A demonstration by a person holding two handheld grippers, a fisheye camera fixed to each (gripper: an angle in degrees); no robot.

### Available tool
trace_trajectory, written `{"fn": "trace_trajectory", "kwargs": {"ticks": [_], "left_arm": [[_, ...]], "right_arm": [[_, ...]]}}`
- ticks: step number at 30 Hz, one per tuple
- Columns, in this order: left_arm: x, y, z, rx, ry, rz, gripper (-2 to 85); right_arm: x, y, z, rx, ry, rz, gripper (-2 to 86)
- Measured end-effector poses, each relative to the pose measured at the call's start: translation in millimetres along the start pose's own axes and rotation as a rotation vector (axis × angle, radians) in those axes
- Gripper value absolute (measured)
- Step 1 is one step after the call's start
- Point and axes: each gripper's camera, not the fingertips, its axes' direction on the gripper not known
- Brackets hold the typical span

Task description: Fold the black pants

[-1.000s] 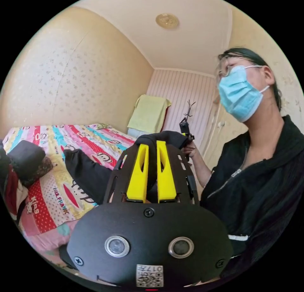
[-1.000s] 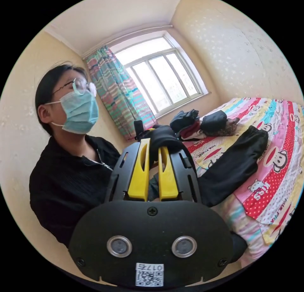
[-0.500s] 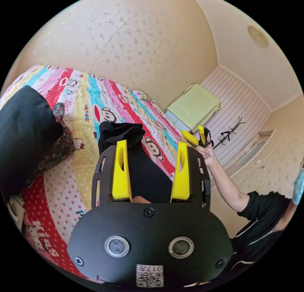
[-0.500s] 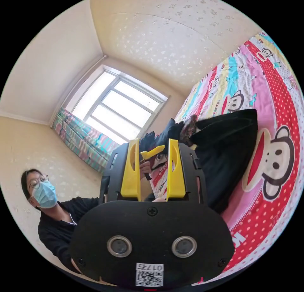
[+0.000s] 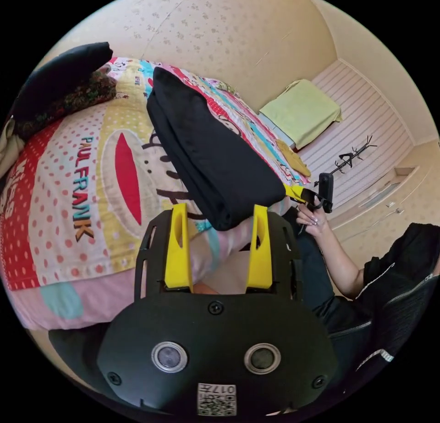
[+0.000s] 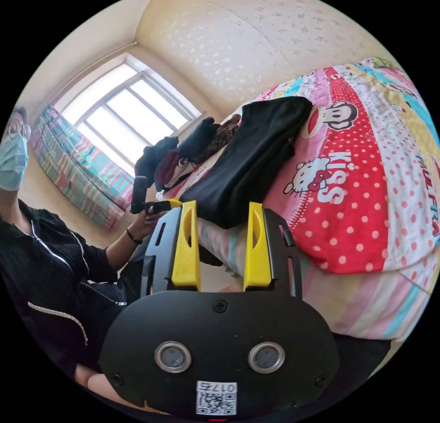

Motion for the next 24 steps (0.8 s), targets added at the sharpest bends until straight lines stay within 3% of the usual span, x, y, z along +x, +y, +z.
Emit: {"fn": "trace_trajectory", "kwargs": {"ticks": [4, 8, 13, 17, 21, 24], "left_arm": [[7.9, -1.2, 5.9, 0.038, 0.048, -0.058, 16.2], [9.2, 2.6, 17.3, 0.053, -0.019, -0.096, 15.5], [-2.9, 16.6, 23.8, 0.110, 0.042, -0.192, 8.5], [26.2, 26.8, 19.0, 0.043, -0.038, -0.085, 6.6], [32.3, 61.7, 35.1, 0.004, -0.126, -0.024, 7.4], [40.3, 66.4, 9.2, 0.081, -0.150, 0.027, 6.0]], "right_arm": [[-45.7, 15.8, 5.9, 0.166, 0.119, -0.030, 13.4], [-63.5, 38.0, 29.6, 0.164, 0.255, -0.015, 10.7], [-77.6, 49.8, 21.8, 0.209, 0.187, 0.088, 5.2], [-139.7, 67.1, 19.0, 0.155, 0.391, -0.161, 4.5], [-133.2, 95.2, 29.7, 0.119, 0.435, -0.093, 5.9], [-141.8, 101.5, 0.0, 0.272, 0.435, -0.082, 6.7]]}}
